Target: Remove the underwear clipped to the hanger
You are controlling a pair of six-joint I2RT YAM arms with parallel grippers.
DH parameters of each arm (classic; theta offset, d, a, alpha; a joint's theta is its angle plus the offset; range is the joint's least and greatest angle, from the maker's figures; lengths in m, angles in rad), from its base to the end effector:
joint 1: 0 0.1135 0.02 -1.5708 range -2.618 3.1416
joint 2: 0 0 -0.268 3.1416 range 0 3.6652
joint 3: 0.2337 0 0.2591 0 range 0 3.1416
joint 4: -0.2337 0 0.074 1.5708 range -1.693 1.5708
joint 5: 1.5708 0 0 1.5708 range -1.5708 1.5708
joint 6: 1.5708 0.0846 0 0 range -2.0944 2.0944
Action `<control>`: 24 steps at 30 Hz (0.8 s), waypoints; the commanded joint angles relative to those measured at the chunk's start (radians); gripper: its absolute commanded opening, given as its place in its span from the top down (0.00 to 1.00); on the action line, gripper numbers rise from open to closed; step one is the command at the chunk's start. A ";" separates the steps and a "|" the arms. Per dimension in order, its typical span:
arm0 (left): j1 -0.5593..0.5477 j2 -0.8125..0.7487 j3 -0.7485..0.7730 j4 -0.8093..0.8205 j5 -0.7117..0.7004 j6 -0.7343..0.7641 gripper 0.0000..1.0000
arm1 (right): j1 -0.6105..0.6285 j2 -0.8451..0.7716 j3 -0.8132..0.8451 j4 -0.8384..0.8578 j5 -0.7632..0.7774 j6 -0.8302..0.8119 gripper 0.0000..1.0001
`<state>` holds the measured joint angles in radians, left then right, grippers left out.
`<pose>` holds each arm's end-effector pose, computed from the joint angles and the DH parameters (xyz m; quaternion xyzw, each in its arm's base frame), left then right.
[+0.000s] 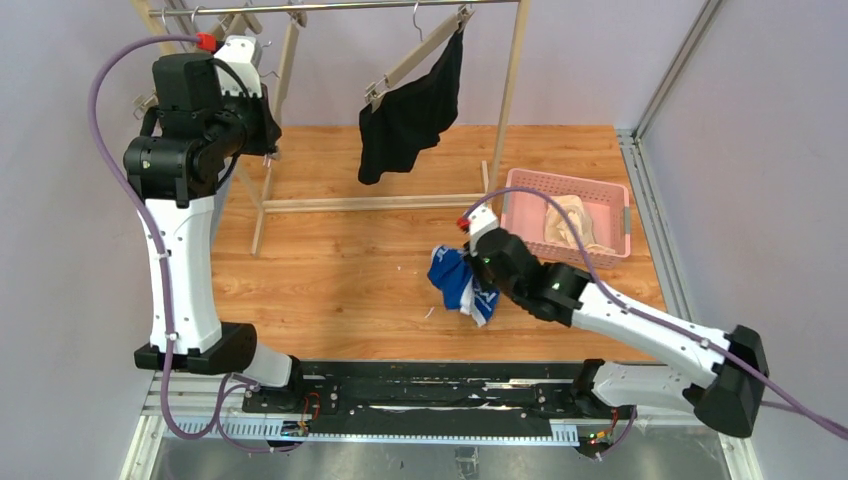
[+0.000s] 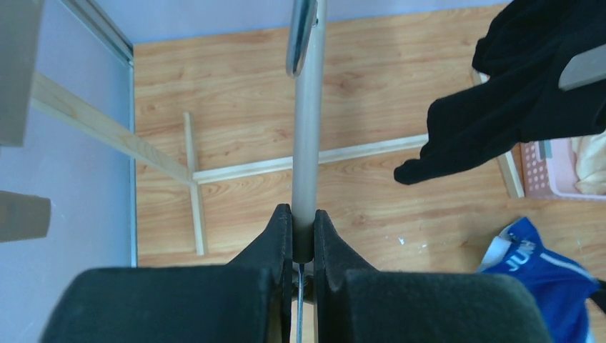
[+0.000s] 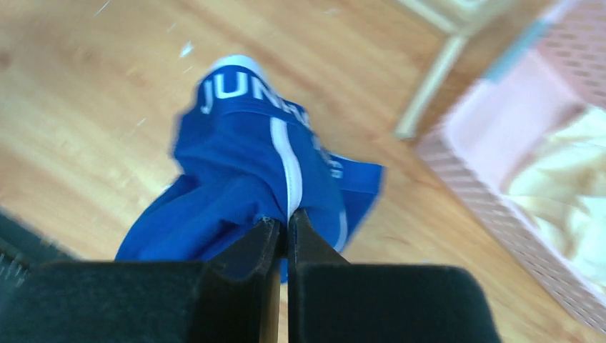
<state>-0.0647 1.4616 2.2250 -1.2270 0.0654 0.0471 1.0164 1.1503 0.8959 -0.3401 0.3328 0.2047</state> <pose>0.2722 -0.0232 0.5267 0.0647 0.8479 -0.0324 0.5252 0.1799 0.2381 0.2666 -0.2725 0.8309 0.1453 0.4628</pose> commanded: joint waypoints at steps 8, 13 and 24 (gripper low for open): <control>0.012 0.101 0.145 0.110 -0.004 -0.067 1.00 | -0.340 -0.192 0.060 -0.025 0.071 -0.059 0.99; 0.020 0.125 0.142 0.157 -0.005 -0.072 1.00 | -0.441 -0.208 0.135 0.006 0.071 -0.090 0.99; 0.040 0.137 0.130 0.255 0.007 -0.082 1.00 | -0.686 -0.136 0.251 0.076 0.018 -0.144 0.99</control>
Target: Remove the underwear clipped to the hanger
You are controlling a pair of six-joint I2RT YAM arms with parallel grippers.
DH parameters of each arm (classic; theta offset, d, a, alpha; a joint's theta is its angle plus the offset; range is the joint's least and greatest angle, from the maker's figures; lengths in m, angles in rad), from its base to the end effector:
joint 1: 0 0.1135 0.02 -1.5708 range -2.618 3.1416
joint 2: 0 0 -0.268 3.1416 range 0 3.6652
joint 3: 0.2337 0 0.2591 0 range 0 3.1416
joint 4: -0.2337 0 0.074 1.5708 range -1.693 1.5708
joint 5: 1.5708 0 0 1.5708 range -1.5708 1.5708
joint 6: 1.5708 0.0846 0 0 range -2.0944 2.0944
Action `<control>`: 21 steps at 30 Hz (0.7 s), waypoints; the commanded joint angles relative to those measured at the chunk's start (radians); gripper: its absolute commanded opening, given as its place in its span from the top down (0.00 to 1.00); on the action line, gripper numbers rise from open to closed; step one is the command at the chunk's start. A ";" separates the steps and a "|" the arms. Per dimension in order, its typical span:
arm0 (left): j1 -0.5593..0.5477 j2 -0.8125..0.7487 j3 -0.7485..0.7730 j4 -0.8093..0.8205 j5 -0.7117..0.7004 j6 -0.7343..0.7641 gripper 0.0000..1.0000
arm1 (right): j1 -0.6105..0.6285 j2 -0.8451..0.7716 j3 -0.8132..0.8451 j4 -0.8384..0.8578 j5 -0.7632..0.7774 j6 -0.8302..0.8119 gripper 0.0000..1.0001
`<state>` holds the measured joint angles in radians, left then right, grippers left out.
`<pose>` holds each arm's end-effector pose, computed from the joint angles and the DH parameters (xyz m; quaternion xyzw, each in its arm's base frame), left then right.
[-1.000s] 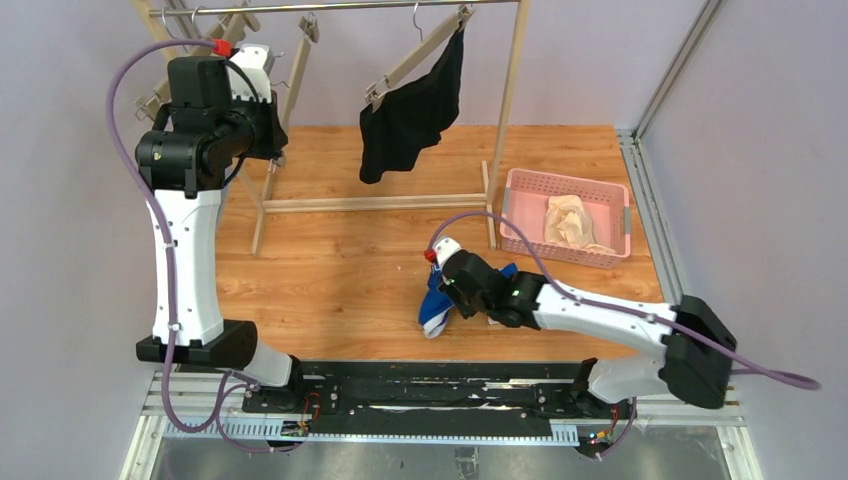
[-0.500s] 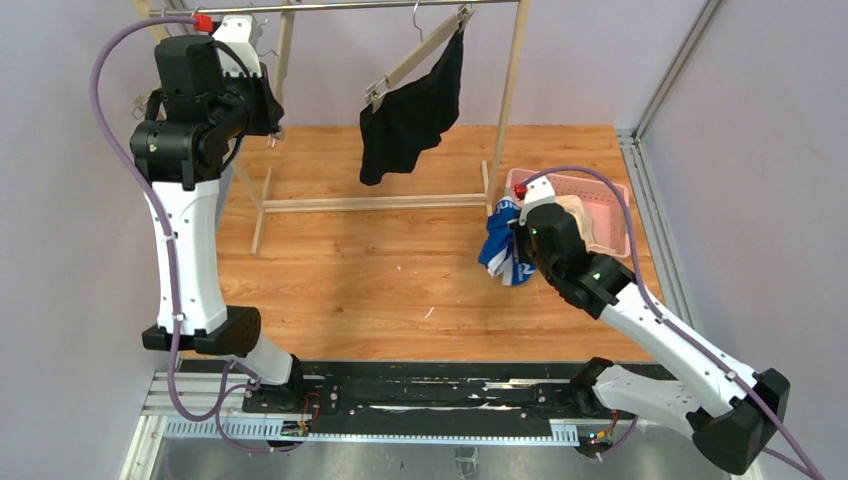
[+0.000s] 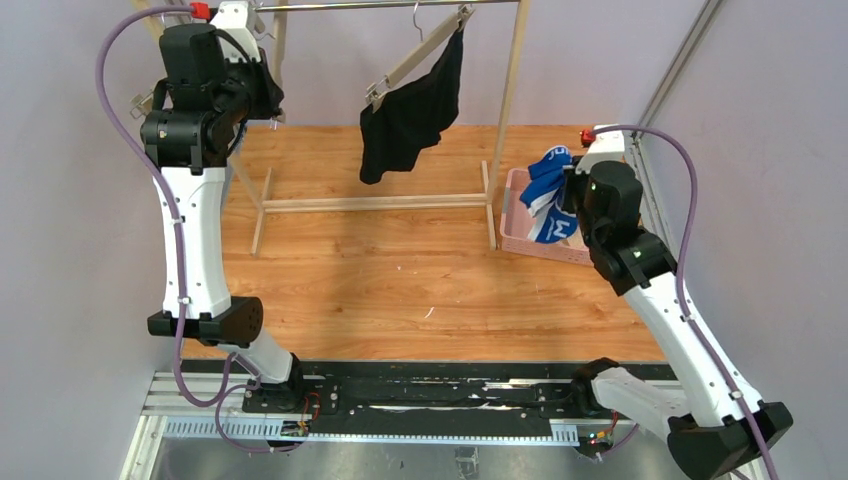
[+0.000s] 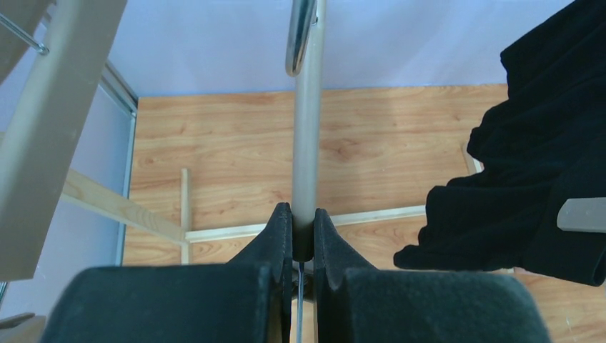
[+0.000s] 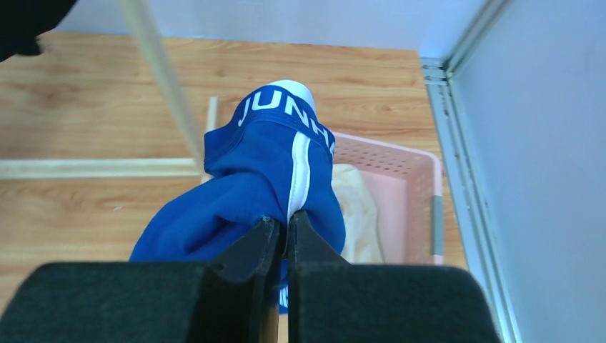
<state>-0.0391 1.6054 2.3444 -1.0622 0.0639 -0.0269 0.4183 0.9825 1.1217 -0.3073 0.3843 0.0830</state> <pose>0.3249 -0.0181 0.5451 0.0236 0.8111 -0.0452 0.5827 0.2531 0.0778 0.4053 -0.0036 0.7600 0.0158 0.6498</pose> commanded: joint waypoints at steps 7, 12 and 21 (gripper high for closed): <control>0.042 0.023 0.001 0.108 0.021 -0.002 1.00 | -0.225 0.056 -0.065 0.080 -0.107 0.017 1.00; 0.058 0.051 0.007 0.116 0.040 -0.005 1.00 | -0.305 0.079 -0.133 0.109 -0.166 0.053 0.99; 0.062 0.090 -0.007 0.119 0.059 -0.008 1.00 | -0.340 0.093 -0.208 0.142 -0.230 0.060 0.99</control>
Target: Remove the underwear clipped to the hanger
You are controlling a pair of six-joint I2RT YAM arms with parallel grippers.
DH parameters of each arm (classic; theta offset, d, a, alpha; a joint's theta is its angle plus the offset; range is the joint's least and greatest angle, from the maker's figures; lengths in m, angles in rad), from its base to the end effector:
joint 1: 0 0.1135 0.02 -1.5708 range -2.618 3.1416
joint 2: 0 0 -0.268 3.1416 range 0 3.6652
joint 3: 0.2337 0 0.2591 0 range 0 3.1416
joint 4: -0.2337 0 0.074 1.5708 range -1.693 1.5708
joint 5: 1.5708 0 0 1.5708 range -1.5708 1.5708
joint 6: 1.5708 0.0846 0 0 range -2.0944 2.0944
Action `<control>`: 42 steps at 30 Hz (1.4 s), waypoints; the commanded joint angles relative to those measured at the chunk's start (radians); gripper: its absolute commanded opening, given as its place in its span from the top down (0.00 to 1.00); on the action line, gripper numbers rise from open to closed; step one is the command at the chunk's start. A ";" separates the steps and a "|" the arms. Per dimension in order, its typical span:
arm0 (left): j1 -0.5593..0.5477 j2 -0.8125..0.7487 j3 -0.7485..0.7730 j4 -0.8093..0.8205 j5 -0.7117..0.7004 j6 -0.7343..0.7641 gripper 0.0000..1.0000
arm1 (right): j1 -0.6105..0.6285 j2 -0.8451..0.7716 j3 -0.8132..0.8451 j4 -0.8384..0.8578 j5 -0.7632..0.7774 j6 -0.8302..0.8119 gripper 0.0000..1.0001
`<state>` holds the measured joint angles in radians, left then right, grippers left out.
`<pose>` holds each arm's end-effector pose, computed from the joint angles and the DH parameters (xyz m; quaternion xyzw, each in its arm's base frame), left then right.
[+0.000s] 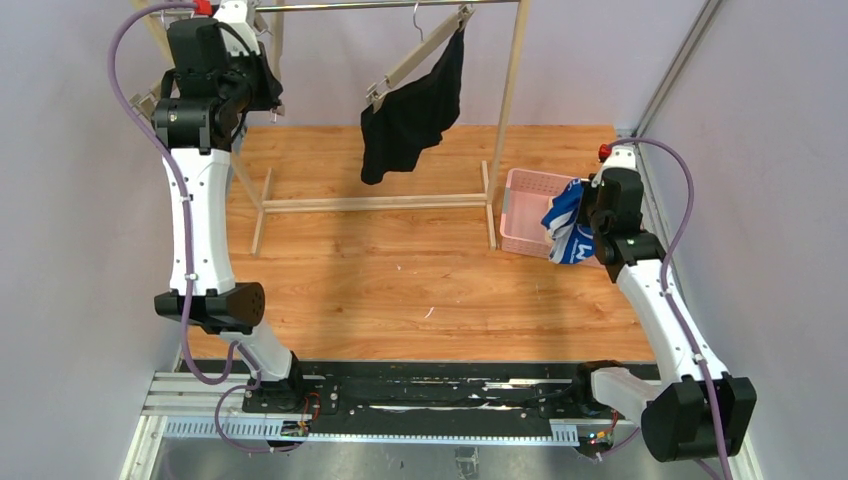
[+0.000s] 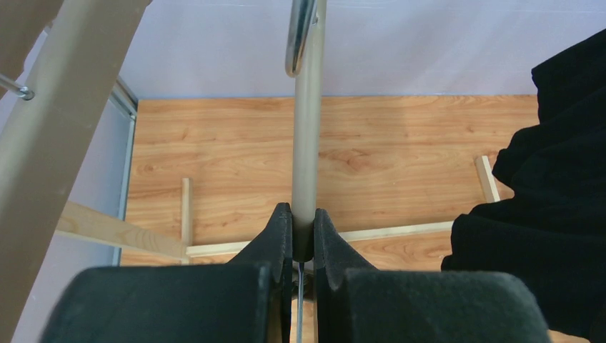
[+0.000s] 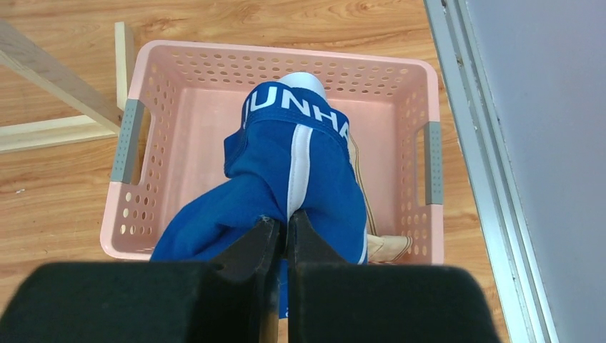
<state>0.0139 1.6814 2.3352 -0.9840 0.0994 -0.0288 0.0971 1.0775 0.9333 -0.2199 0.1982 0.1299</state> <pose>0.3629 -0.0034 0.5295 0.0115 0.8131 -0.0448 0.5802 0.2980 0.0123 0.3168 0.0696 0.8184 -0.0170 0.5702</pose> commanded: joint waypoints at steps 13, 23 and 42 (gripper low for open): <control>0.009 0.038 0.039 0.057 0.028 -0.040 0.80 | -0.024 0.052 -0.045 0.066 -0.060 0.014 0.98; 0.009 -0.034 -0.021 0.093 -0.001 -0.045 0.57 | -0.029 0.077 -0.042 0.065 -0.088 0.020 0.85; 0.009 -0.285 -0.139 0.091 -0.051 -0.015 0.34 | -0.030 0.038 -0.036 0.078 -0.151 0.010 0.68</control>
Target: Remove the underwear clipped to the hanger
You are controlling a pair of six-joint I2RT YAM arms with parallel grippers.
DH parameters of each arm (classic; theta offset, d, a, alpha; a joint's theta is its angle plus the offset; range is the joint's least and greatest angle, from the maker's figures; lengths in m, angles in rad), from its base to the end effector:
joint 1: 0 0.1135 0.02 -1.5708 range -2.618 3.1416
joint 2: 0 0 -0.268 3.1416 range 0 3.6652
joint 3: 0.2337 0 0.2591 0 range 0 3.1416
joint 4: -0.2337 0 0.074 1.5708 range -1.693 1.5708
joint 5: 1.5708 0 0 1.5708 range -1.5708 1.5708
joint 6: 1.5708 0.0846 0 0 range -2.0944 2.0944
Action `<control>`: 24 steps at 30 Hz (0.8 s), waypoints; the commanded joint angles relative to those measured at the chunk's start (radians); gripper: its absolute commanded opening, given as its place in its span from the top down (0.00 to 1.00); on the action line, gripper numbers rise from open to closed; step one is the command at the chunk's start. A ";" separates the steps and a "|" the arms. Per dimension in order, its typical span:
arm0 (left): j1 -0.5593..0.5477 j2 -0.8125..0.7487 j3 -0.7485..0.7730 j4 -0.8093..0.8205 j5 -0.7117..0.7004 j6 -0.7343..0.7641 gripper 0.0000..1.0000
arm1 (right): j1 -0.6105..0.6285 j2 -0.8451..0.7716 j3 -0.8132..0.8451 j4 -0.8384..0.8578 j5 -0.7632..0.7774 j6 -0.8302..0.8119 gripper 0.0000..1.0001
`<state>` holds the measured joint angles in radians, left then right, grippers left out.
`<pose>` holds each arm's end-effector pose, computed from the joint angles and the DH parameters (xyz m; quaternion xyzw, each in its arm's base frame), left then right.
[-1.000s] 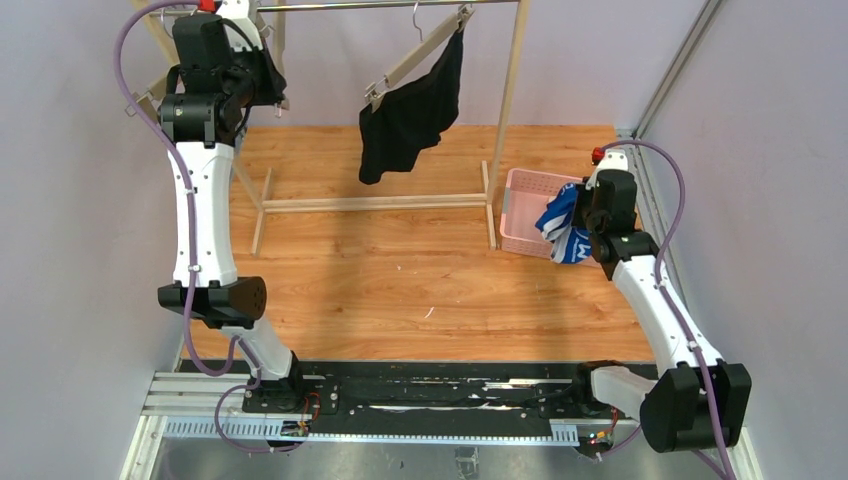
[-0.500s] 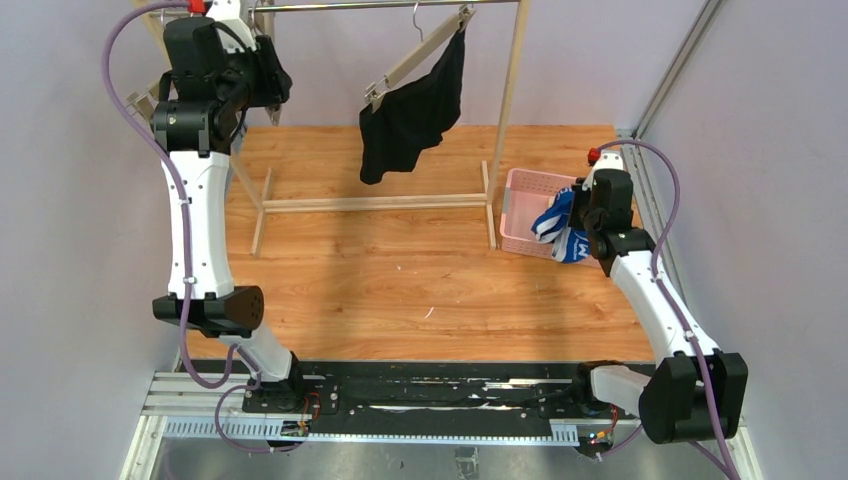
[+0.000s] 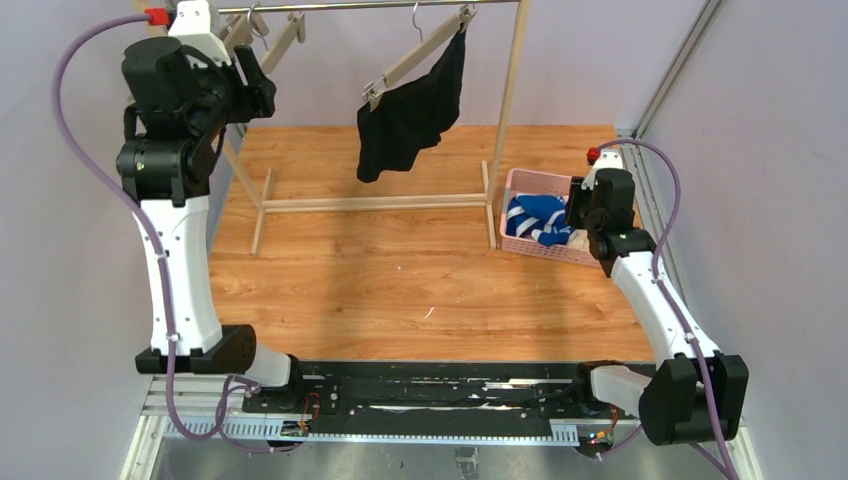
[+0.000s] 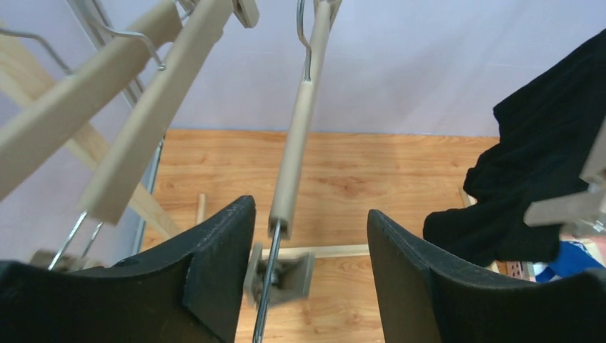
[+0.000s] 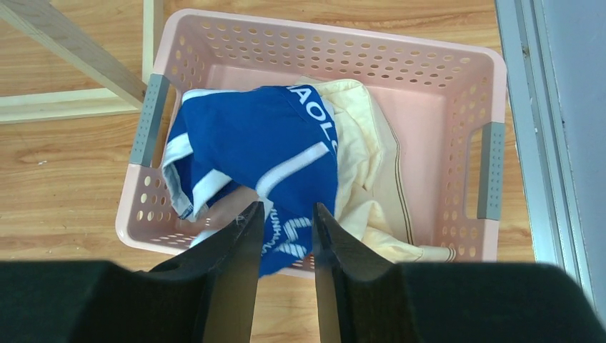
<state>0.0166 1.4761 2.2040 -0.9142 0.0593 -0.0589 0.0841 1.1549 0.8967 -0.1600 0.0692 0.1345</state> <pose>0.2987 -0.0001 0.5634 -0.0101 0.7696 -0.0363 0.6374 0.3149 0.0207 0.2880 0.0400 0.8372 0.0306 0.5445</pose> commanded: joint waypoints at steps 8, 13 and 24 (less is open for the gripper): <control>-0.079 -0.104 0.015 0.028 0.106 0.008 0.38 | -0.017 -0.123 0.021 -0.009 -0.077 0.020 0.68; -0.264 -0.010 0.116 0.026 0.039 0.035 0.36 | -0.016 -0.177 0.027 -0.044 -0.074 0.013 0.69; -0.369 0.150 0.191 0.191 0.098 0.068 0.34 | -0.014 -0.296 -0.030 -0.081 -0.127 0.022 0.71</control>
<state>-0.3370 1.6482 2.4477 -0.8642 0.1143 -0.0151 0.0841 0.8940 0.8944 -0.2157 -0.0193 0.1429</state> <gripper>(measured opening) 0.651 0.299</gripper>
